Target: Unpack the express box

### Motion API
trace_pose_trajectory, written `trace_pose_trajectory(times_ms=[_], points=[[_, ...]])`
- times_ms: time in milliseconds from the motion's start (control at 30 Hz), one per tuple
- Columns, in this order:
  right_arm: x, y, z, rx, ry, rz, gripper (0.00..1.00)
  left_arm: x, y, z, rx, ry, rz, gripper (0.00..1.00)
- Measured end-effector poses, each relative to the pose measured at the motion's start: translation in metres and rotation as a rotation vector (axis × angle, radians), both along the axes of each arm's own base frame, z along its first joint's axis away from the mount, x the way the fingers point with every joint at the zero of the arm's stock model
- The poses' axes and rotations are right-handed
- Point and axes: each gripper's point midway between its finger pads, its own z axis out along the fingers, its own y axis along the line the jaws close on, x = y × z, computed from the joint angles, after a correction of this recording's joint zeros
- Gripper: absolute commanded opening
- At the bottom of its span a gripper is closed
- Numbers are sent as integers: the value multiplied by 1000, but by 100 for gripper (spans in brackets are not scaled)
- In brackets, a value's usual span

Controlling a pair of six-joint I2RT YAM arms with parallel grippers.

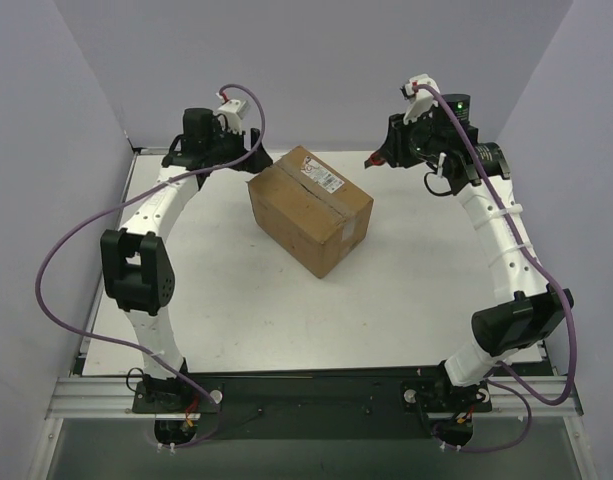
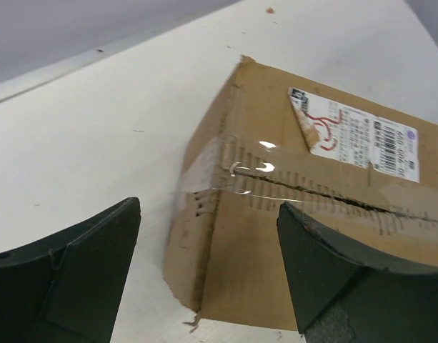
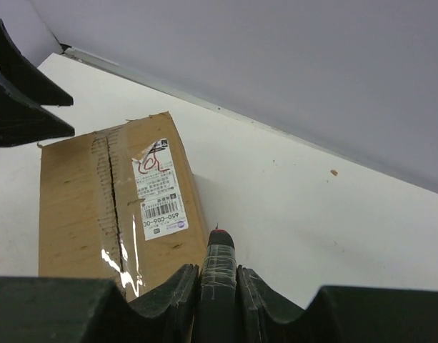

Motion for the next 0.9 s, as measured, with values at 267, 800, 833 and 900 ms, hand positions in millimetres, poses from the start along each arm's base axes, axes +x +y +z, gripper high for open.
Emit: trace_pose_trajectory(times_ms=[267, 800, 833, 900], points=[[1, -4, 0, -5, -2, 8, 0, -31, -50, -21, -207, 118, -234, 83], [-28, 57, 5, 37, 0, 212, 0, -88, -89, -26, -312, 116, -421, 75], [-32, 62, 6, 38, -3, 227, 0, -92, -91, -25, -312, 121, -421, 75], [-37, 72, 10, 41, -16, 251, 0, -96, -88, -24, -304, 128, -400, 75]])
